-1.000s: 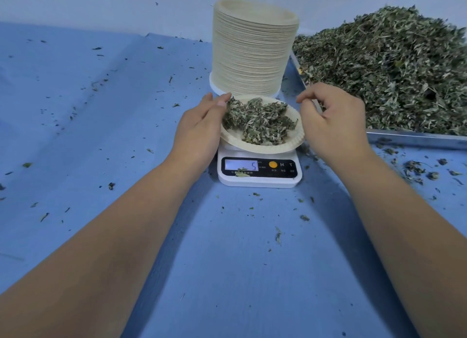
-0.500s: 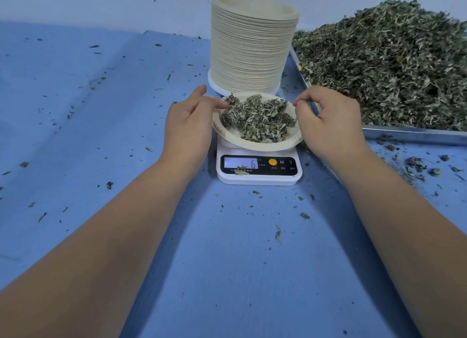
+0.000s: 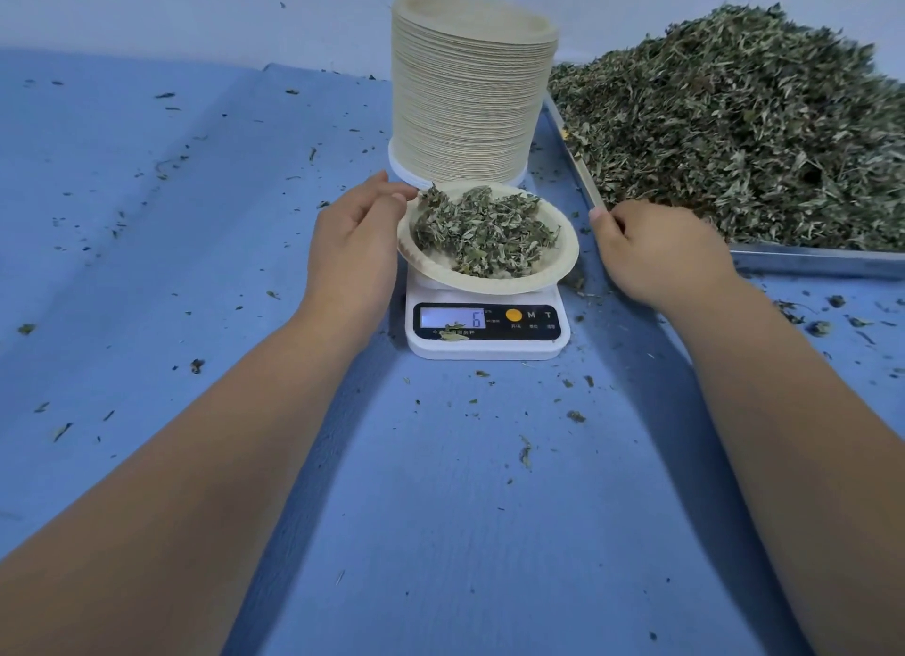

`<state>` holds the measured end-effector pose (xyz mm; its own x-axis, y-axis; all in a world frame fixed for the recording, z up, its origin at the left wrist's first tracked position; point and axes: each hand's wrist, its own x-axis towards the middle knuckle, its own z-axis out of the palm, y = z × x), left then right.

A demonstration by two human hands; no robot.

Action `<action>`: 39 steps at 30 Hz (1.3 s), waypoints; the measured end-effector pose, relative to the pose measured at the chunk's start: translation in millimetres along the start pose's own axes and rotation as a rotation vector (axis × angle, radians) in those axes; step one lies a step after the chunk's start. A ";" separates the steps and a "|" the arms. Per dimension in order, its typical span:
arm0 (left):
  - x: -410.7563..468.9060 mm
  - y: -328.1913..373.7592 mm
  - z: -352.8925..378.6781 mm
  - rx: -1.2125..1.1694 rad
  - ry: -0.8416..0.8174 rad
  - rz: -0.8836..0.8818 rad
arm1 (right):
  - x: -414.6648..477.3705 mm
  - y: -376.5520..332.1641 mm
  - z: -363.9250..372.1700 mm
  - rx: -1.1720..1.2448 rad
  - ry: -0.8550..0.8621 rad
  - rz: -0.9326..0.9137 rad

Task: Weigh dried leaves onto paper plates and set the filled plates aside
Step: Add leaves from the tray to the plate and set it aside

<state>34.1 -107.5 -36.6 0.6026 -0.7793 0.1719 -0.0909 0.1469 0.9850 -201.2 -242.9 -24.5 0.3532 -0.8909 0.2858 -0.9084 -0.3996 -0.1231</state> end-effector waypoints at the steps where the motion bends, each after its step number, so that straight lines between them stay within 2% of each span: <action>1: 0.4 -0.2 -0.2 0.002 -0.002 0.000 | 0.4 0.1 0.9 0.013 0.004 -0.006; 5: 0.7 0.5 -1.6 0.014 -0.026 0.010 | 4.6 5.9 -2.2 0.044 0.086 0.010; 7: 0.5 1.0 -1.7 0.020 -0.026 0.017 | 6.4 11.6 -4.1 -0.035 0.042 0.051; 10: 1.3 0.6 -1.7 0.015 -0.023 0.013 | 5.4 13.6 -2.8 -0.010 -0.018 0.051; 16: 3.0 -1.4 -1.1 0.016 -0.027 0.010 | 8.9 7.4 4.4 0.035 0.108 -0.031; 22: 6.1 -4.4 0.9 0.024 -0.008 0.010 | 40.3 9.2 -10.1 0.148 -0.044 0.066; 25: 8.3 -6.9 2.1 0.023 -0.003 0.006 | 48.4 3.7 -24.0 0.151 0.015 0.074; 30: 8.1 -8.1 3.6 0.009 0.016 0.010 | 44.8 -50.8 -45.4 0.334 0.184 -0.089; 33: 8.6 -6.6 1.6 0.003 0.027 -0.006 | 31.9 -100.7 -49.5 0.413 0.133 -0.295; 36: 7.9 -6.8 0.5 -0.010 0.043 0.000 | 20.5 -134.6 -42.7 0.305 0.061 -0.485; 39: 5.5 -6.9 1.9 0.004 0.037 -0.007 | 18.8 -139.6 -31.8 0.225 0.003 -0.581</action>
<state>36.6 -114.0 -42.4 0.6322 -0.7571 0.1647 -0.0896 0.1396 0.9861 -74.9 -197.0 28.3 0.7747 -0.5135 0.3689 -0.4982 -0.8550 -0.1438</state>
